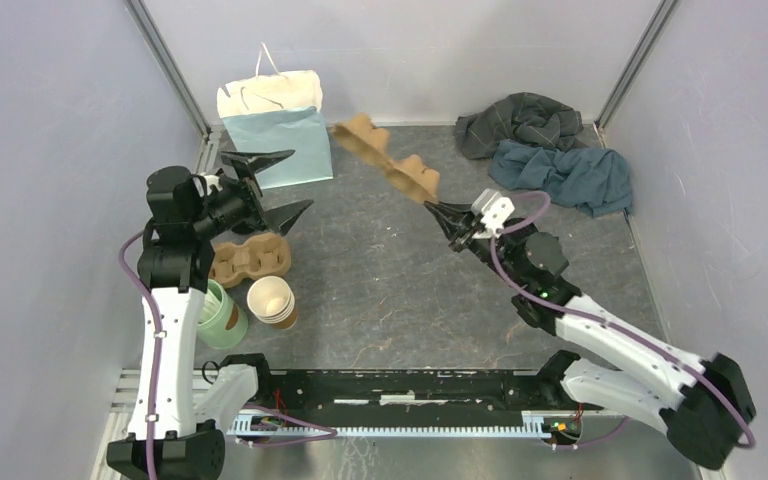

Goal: Pack the takeout coffee

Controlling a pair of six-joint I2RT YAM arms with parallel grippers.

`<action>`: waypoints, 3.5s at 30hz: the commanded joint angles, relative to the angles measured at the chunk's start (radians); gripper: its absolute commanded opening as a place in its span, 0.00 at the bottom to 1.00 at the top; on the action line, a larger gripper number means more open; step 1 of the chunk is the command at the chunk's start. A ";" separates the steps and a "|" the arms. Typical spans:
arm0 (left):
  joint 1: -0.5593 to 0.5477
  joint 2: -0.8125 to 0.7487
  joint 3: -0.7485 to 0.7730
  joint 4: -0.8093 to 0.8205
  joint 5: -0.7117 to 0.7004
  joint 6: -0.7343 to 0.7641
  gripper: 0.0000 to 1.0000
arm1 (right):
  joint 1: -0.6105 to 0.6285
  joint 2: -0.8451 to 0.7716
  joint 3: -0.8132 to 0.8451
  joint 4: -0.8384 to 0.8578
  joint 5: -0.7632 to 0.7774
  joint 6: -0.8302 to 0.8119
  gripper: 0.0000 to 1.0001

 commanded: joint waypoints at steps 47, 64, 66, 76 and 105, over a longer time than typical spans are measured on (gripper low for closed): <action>-0.040 0.847 0.530 0.555 -0.595 0.495 0.23 | 0.000 -0.340 0.701 -1.406 0.619 -0.057 0.00; -0.286 0.500 0.157 0.530 -0.500 0.383 0.12 | 0.001 -0.275 0.795 -1.612 0.566 0.175 0.00; -0.338 0.443 0.097 0.499 -0.518 0.389 0.12 | 0.000 -0.255 0.808 -1.647 0.538 0.221 0.00; -0.568 0.170 -0.132 0.399 -0.642 0.304 0.11 | 0.001 -0.106 1.002 -1.848 0.402 0.540 0.00; -0.802 -0.044 -0.184 0.095 -0.850 0.400 0.23 | 0.001 -0.317 0.725 -1.307 0.012 1.064 0.00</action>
